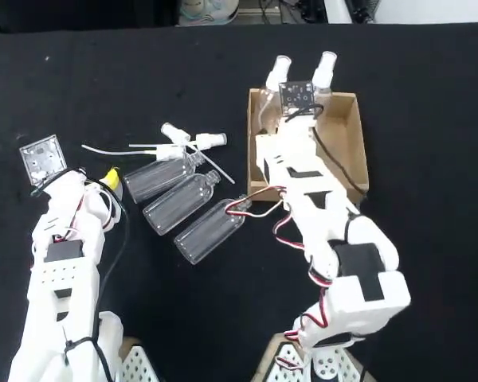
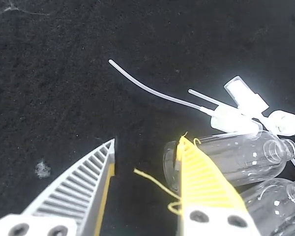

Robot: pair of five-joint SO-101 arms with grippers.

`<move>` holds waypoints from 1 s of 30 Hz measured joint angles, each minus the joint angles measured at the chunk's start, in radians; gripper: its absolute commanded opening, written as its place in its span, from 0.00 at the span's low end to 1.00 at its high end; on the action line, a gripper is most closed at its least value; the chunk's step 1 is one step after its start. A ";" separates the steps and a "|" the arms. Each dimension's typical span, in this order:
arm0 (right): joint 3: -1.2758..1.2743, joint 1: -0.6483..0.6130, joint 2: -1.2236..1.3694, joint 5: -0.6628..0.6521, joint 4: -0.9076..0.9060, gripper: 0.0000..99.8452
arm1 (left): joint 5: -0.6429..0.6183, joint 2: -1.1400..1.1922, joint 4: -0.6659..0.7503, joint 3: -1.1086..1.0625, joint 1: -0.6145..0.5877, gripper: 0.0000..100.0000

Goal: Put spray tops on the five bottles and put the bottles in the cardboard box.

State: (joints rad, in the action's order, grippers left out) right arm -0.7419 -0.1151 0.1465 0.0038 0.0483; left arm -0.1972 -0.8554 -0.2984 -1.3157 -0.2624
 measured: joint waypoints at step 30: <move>0.075 0.000 0.021 0.000 0.006 0.07 | 0.000 0.000 0.000 0.000 0.000 0.20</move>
State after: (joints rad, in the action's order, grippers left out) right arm -0.6667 -0.1151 0.1680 0.0038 0.0545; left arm -0.1972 -0.8554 -0.2984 -1.3157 -0.2624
